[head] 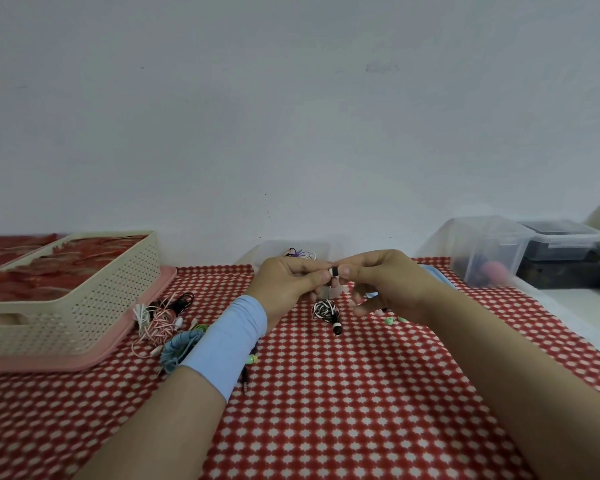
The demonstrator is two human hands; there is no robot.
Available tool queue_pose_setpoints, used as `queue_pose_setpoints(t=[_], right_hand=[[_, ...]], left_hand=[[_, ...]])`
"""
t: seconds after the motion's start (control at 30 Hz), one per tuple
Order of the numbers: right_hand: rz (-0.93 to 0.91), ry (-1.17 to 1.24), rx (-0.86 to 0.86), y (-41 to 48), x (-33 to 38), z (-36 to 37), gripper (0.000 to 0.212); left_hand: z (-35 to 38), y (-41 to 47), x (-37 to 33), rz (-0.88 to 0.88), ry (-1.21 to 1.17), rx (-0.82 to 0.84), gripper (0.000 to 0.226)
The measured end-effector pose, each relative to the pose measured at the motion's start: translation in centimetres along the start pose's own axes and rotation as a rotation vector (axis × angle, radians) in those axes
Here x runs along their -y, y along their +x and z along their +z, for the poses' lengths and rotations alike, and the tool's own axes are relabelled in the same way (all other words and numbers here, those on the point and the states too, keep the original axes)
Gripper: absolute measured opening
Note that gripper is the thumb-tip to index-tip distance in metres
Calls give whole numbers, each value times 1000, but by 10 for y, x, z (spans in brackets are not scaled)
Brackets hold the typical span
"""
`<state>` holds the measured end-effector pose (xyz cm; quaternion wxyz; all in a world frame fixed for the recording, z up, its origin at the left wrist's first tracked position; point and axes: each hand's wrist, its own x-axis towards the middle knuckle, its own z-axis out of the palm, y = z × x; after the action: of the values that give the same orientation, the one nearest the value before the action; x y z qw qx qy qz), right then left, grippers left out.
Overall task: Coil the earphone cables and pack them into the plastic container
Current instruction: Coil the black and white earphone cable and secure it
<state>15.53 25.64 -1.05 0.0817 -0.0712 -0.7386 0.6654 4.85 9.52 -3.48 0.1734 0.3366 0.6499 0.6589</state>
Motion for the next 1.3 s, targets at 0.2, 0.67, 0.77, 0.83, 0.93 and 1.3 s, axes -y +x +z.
queue_pose_setpoints(t=[0.2,0.67,0.77,0.83,0.93,1.3], right_hand=[[58,35,-2,2,-3,1,14],[78,-23,-17,8,-12,7,8],[-106,-190,-143,8,-12,12,5],[-206,-334,-203,11,-13,14,7],[-241,-493,-216,13,-13,14,11],[-267,-500,-332,9,-4,16,14]], left_hand=[[-2,0,1,2,54,1,15],[-10,-1,4,-69,105,45,14],[-10,1,9,-126,54,12,15],[-7,2,11,-177,-52,17,20],[-5,3,11,-265,-210,44,20],[7,4,7,-142,-202,-62,15]])
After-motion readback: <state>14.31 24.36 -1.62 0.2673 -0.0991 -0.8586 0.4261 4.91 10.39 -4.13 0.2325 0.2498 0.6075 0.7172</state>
